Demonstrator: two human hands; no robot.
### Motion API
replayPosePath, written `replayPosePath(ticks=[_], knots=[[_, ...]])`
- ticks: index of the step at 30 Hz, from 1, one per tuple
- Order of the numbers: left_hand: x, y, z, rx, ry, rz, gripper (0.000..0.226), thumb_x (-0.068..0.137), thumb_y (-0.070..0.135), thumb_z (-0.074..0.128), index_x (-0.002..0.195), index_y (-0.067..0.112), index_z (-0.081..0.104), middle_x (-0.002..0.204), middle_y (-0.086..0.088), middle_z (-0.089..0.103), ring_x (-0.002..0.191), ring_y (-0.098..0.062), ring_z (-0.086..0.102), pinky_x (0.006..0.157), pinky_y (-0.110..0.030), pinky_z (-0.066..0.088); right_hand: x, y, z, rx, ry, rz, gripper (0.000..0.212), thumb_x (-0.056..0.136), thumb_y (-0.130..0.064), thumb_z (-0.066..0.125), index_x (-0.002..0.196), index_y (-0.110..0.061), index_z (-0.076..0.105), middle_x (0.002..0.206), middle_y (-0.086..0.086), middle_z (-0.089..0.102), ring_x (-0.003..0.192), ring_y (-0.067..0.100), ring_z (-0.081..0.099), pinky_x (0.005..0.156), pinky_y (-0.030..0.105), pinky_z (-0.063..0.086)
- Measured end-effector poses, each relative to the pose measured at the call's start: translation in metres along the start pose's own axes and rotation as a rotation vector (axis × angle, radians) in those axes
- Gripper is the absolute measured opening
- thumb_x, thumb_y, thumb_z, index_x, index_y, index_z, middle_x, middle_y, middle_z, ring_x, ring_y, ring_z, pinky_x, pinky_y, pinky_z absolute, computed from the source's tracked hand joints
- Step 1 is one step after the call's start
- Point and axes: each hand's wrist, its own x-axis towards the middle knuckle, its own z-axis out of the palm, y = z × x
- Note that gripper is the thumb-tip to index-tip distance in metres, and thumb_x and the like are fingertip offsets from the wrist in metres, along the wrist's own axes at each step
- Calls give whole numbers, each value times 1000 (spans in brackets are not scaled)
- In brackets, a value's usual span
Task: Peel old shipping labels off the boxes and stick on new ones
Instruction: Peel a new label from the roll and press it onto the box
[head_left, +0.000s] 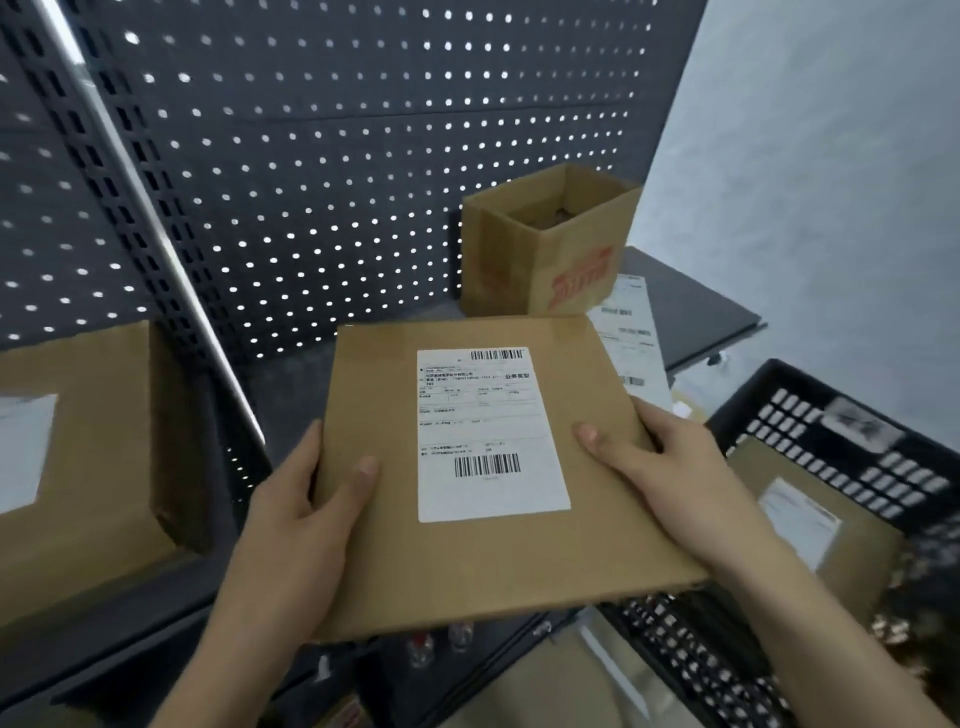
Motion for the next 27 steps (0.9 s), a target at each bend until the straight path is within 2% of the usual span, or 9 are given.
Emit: replayPosePath(ticks=[4, 8, 10, 13, 17, 21, 25, 27], knots=[[-8, 9, 25, -12, -105, 52, 30, 94, 26, 56, 88, 55, 51, 75, 42, 62, 69, 13, 63, 64, -19, 42, -32, 6, -32, 0, 112, 6, 21, 89, -33, 67, 110, -30, 67, 91, -11, 76, 75, 9, 73, 58, 16, 52], [-2, 14, 72, 1, -249, 85, 29, 95, 24, 56, 97, 53, 55, 86, 38, 66, 77, 13, 64, 67, -15, 45, -53, 19, -74, 13, 233, 46, 21, 90, -34, 67, 111, -31, 66, 93, -11, 76, 78, 12, 74, 64, 28, 56], [4, 15, 103, -2, -322, 92, 29, 95, 22, 56, 105, 49, 58, 92, 34, 67, 81, 11, 64, 66, -12, 43, -61, 29, -98, 22, 307, 66, 19, 89, -34, 67, 109, -33, 66, 92, -11, 76, 76, 11, 74, 62, 26, 56], [14, 18, 155, 17, -425, 118, 33, 95, 22, 57, 121, 43, 59, 101, 27, 70, 87, 8, 66, 73, -19, 44, -70, 48, -138, 52, 424, 90, 18, 89, -32, 68, 108, -33, 66, 90, -12, 76, 74, 10, 73, 55, 19, 53], [29, 17, 233, 51, -543, 110, 34, 95, 30, 58, 122, 50, 53, 107, 28, 67, 94, 5, 64, 78, -23, 47, -75, 80, -190, 75, 578, 135, 21, 88, -32, 69, 109, -32, 67, 93, -12, 75, 78, 10, 73, 62, 26, 54], [46, 10, 309, 110, -663, 137, 32, 96, 27, 57, 120, 49, 53, 103, 26, 67, 87, 11, 63, 70, -11, 47, -70, 121, -234, 78, 698, 173, 23, 87, -36, 71, 110, -32, 66, 95, -14, 75, 80, 6, 72, 63, 23, 53], [65, -3, 369, 175, -762, 153, 27, 97, 27, 56, 119, 42, 58, 103, 23, 70, 90, 1, 68, 79, -28, 53, -57, 159, -263, 74, 792, 228, 26, 86, -40, 70, 111, -34, 64, 99, -15, 74, 81, 3, 71, 65, 23, 53], [77, -10, 392, 174, -814, 138, 26, 98, 26, 55, 119, 41, 57, 103, 23, 70, 88, 2, 68, 75, -23, 54, -49, 177, -270, 59, 840, 257, 29, 86, -43, 70, 112, -35, 64, 102, -14, 72, 85, 3, 70, 71, 29, 57]])
